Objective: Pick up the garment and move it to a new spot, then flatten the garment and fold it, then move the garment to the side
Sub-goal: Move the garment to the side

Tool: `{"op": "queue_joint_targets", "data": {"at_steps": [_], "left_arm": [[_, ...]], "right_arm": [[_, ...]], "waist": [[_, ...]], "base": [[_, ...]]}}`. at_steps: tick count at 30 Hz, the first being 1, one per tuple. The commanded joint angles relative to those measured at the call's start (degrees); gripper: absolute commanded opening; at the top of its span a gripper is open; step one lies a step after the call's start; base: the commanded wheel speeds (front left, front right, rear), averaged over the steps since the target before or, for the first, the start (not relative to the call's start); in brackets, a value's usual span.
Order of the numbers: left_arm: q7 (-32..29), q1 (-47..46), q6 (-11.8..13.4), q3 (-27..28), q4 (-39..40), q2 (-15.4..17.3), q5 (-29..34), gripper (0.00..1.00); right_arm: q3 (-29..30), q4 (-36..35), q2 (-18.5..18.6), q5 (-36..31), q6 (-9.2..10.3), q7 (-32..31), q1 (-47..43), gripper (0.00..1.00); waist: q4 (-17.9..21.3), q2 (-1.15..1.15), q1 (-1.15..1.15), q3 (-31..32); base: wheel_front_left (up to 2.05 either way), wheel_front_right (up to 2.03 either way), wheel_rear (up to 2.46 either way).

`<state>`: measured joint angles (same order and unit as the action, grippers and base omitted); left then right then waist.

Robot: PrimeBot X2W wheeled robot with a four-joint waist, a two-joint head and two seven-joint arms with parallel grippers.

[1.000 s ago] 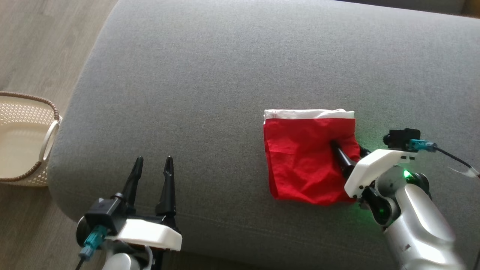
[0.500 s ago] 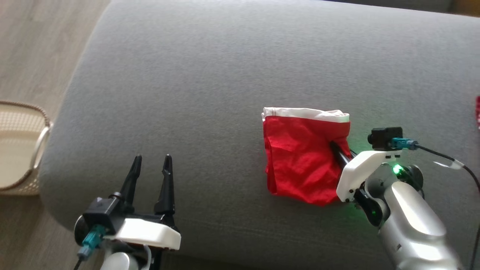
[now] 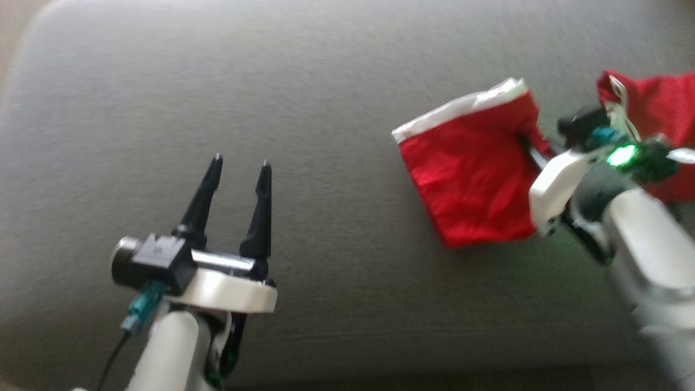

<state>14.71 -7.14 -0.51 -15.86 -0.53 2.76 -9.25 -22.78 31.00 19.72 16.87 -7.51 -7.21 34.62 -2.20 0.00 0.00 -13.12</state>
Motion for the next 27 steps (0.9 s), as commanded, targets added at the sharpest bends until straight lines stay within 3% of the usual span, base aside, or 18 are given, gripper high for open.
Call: {"op": "queue_joint_targets", "data": {"at_steps": [1,10,17,27], "left_arm": [[0.3,-3.0,-0.2,1.8,2.3,0.1,0.6,1.0],[0.3,-13.0,-3.4,-1.8,2.0,0.1,4.2,1.0],[0.3,-18.0,-4.9,-4.6,0.2,0.1,6.7,1.0],[0.3,-21.9,-6.0,-6.1,-0.3,0.9,8.2,1.0]], "right_arm": [[-0.7,-3.1,1.7,-0.3,0.02,-0.4,2.6,0.0],[4.4,-13.7,13.4,-1.0,0.02,-0.6,7.9,0.0],[11.1,-13.7,16.1,-2.0,0.02,2.4,8.8,0.0],[12.5,-8.8,18.3,-3.9,0.02,6.1,13.4,0.0]], "waist": [[4.6,0.0,0.0,-4.5],[12.4,0.0,0.0,-14.3],[16.2,0.0,0.0,-18.8],[17.3,0.0,0.0,-23.6]], "base": [[0.0,0.0,0.0],[0.0,0.0,0.0],[0.0,0.0,0.0],[0.0,0.0,0.0]]}}
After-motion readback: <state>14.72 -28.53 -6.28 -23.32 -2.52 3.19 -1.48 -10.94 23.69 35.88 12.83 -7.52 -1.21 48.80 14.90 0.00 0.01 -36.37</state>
